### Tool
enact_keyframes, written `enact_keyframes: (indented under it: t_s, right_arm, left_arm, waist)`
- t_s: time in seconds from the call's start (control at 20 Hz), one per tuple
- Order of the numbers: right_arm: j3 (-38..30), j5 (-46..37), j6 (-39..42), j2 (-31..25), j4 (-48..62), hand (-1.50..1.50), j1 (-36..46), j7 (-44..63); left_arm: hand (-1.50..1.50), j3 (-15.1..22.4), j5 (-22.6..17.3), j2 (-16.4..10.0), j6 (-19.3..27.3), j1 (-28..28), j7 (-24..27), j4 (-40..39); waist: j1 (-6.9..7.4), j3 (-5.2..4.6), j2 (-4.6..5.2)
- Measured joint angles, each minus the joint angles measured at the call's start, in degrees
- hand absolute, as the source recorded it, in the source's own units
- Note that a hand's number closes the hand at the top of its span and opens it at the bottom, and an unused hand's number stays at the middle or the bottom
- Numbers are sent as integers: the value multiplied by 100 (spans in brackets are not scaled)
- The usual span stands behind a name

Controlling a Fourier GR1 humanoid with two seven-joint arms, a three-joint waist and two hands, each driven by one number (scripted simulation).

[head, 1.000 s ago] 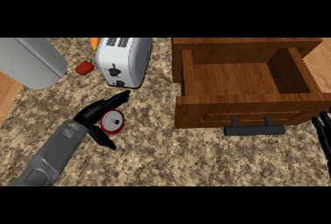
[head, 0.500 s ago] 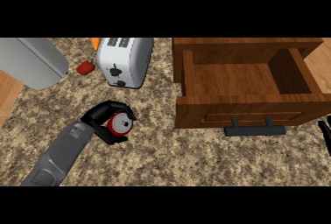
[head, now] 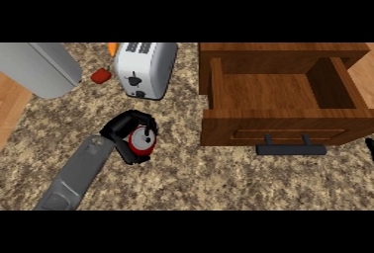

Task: Pick up the can, place it into the drawer and close the drawer

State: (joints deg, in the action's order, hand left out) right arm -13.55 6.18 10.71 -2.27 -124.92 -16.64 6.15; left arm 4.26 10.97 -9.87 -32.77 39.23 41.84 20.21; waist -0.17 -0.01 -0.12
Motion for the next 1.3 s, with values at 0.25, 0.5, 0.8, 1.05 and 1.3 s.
enact_keyframes:
  t_s: [0.25,0.5,0.8,1.05,1.3]
  right_arm:
    - [-98,23,-63,44,-120,-150,-129,24]
    - [-130,33,-19,73,-91,-150,-206,-69]
    - [-87,87,10,111,-225,-150,-420,-193]
    - [-70,19,-9,130,-252,-150,-376,-134]
    - [-116,76,56,105,-194,-150,-307,-135]
  left_arm:
    - [150,-1141,-929,-205,1280,-327,-181,-34]
    - [150,-1647,-1439,-11,2289,-526,-523,526]
    - [150,-1404,-1520,421,3076,-728,-1567,2180]
    - [150,-944,-1392,773,3628,-755,-2772,3721]
    - [150,-480,-1334,908,4105,-522,-4052,4857]
  waist:
    - [207,8,-49]
    - [209,16,-71]
    - [175,16,-77]
    - [147,13,-64]
    - [68,8,-34]
